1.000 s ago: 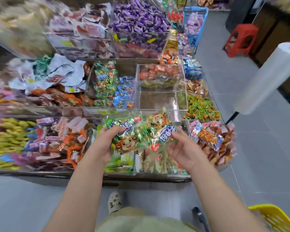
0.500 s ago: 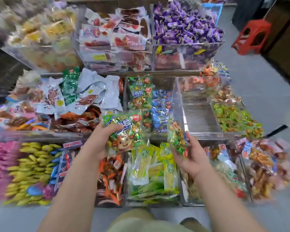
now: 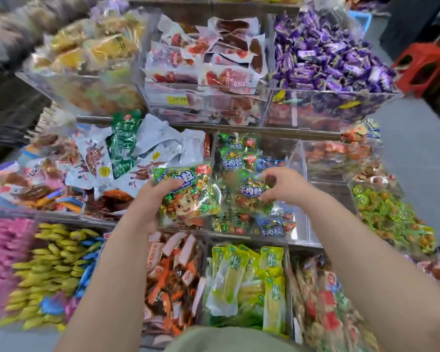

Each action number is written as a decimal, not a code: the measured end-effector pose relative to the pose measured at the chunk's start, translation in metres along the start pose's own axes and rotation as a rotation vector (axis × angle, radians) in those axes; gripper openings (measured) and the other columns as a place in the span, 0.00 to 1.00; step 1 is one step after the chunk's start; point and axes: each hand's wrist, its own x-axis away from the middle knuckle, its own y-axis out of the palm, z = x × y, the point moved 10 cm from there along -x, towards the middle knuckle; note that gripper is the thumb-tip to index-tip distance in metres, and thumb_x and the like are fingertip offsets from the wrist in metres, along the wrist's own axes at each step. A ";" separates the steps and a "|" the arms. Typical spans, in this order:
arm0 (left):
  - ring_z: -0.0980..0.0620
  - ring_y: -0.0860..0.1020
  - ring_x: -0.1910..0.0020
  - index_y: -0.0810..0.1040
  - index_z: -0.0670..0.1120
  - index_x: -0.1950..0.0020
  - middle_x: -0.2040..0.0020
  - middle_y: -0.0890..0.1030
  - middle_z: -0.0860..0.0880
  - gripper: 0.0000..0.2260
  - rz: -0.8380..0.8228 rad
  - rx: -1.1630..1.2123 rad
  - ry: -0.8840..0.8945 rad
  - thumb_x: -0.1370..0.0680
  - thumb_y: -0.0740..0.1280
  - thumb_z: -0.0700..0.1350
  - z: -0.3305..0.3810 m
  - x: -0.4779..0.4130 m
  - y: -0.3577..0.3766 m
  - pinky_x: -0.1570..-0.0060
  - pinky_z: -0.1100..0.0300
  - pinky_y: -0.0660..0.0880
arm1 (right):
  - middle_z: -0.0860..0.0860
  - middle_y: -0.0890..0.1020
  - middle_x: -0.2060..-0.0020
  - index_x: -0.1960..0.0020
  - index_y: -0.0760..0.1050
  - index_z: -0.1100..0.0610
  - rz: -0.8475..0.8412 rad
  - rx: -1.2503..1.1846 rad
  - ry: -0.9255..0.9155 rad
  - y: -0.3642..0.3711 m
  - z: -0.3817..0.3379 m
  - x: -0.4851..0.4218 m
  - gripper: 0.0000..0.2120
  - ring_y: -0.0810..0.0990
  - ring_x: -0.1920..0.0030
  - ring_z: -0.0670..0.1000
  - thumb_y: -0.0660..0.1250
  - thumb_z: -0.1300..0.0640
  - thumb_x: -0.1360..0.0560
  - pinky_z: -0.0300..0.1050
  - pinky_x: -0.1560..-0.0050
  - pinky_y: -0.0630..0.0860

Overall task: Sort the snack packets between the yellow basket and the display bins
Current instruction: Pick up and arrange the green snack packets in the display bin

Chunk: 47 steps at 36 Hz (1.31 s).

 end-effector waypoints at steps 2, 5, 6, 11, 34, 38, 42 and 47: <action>0.36 0.71 0.34 0.66 0.43 0.28 0.32 0.73 0.38 0.54 -0.006 0.008 0.010 0.51 0.79 0.57 0.002 -0.008 -0.003 0.35 0.35 0.67 | 0.47 0.75 0.54 0.45 0.77 0.51 0.013 0.060 -0.064 0.003 -0.015 -0.024 0.22 0.73 0.54 0.48 0.79 0.53 0.36 0.39 0.56 0.66; 0.36 0.76 0.39 0.68 0.43 0.29 0.35 0.75 0.38 0.53 0.023 0.023 -0.003 0.51 0.79 0.57 0.001 -0.016 -0.006 0.39 0.35 0.71 | 0.50 0.78 0.51 0.43 0.77 0.52 0.031 0.049 -0.092 0.013 -0.025 -0.054 0.23 0.75 0.51 0.51 0.78 0.53 0.35 0.41 0.56 0.69; 0.37 0.78 0.42 0.67 0.43 0.29 0.37 0.77 0.38 0.53 0.025 0.035 -0.014 0.51 0.79 0.56 -0.001 -0.019 -0.007 0.43 0.37 0.75 | 0.52 0.79 0.48 0.41 0.76 0.54 0.024 0.083 -0.102 0.019 -0.026 -0.062 0.23 0.76 0.49 0.53 0.77 0.54 0.34 0.42 0.53 0.71; 0.41 0.83 0.54 0.69 0.41 0.31 0.49 0.83 0.40 0.41 -0.008 0.068 -0.038 0.42 0.77 0.49 -0.006 -0.031 -0.005 0.57 0.45 0.80 | 0.55 0.75 0.40 0.35 0.71 0.53 0.110 0.288 -0.158 0.029 -0.026 -0.082 0.29 0.69 0.38 0.57 0.75 0.48 0.33 0.47 0.39 0.67; 0.39 0.82 0.53 0.69 0.39 0.32 0.46 0.81 0.37 0.34 -0.143 0.031 -0.065 0.36 0.77 0.43 -0.011 -0.026 0.017 0.55 0.43 0.80 | 0.42 0.42 0.24 0.25 0.36 0.39 0.016 -0.283 -0.030 0.073 0.025 -0.044 0.43 0.60 0.28 0.49 0.64 0.61 0.23 0.39 0.40 0.63; 0.38 0.81 0.50 0.69 0.42 0.34 0.43 0.80 0.36 0.35 -0.125 0.033 -0.076 0.37 0.78 0.45 -0.013 -0.024 0.018 0.50 0.40 0.79 | 0.43 0.48 0.23 0.24 0.42 0.42 0.145 -0.378 0.008 0.060 0.032 -0.032 0.41 0.54 0.25 0.47 0.67 0.58 0.24 0.39 0.32 0.54; 0.38 0.79 0.44 0.64 0.42 0.28 0.37 0.76 0.36 0.50 -0.118 -0.045 -0.053 0.45 0.81 0.51 -0.011 -0.022 0.019 0.45 0.36 0.75 | 0.49 0.71 0.33 0.31 0.67 0.49 0.358 -0.657 0.078 0.033 0.029 -0.008 0.24 0.72 0.36 0.47 0.67 0.53 0.25 0.47 0.35 0.70; 0.38 0.74 0.35 0.66 0.45 0.29 0.32 0.73 0.40 0.57 -0.129 -0.174 0.064 0.54 0.82 0.62 -0.003 -0.019 0.037 0.38 0.34 0.69 | 0.41 0.84 0.58 0.52 0.78 0.40 0.002 -1.001 -0.029 0.047 -0.030 0.009 0.17 0.83 0.54 0.46 0.72 0.38 0.39 0.41 0.57 0.78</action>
